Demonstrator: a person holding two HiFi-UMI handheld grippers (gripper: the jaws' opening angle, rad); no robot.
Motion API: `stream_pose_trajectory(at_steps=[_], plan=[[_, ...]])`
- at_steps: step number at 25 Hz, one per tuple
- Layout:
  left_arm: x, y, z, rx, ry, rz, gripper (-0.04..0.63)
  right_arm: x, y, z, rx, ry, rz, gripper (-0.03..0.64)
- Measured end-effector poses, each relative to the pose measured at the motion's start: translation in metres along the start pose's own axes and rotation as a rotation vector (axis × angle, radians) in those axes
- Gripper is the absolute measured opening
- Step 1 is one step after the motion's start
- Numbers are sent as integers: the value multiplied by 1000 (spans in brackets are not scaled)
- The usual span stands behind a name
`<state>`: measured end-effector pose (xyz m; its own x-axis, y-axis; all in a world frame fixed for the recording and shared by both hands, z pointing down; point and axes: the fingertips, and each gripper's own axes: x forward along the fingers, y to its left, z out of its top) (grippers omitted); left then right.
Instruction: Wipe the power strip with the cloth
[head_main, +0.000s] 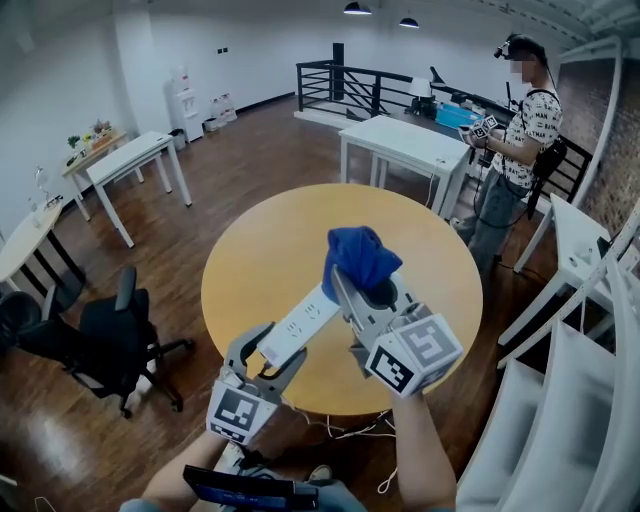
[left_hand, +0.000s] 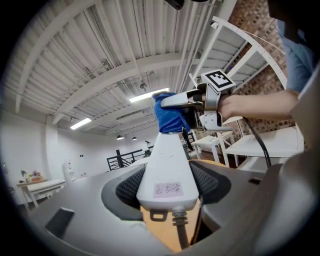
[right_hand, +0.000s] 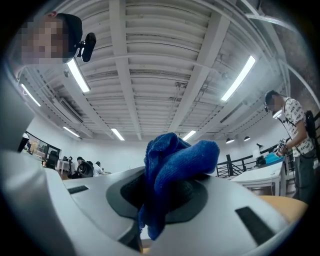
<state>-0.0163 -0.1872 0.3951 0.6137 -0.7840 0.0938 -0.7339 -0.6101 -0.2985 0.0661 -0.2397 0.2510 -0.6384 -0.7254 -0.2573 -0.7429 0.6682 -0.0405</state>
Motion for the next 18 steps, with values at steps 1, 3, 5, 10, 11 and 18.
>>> stream_pose_trajectory(at_steps=[1,3,5,10,11,18], plan=[[0,0,0,-2,-1,0,288,0,-2,2,-5,-2,-5,67],[0,0,1,-5,-2,1,288,0,-6,5,-14,-4,-12,67],[-1,-1,2,-2,-3,1,288,0,-10,8,-22,-7,-18,67],[-1,-2,5,3,-7,1,288,-1,-17,17,-35,-23,-35,67],[-1,-2,5,3,-6,2,288,-1,-17,18,-36,-25,-34,67],[0,0,5,3,-3,4,288,3,8,14,-21,-28,21,67]])
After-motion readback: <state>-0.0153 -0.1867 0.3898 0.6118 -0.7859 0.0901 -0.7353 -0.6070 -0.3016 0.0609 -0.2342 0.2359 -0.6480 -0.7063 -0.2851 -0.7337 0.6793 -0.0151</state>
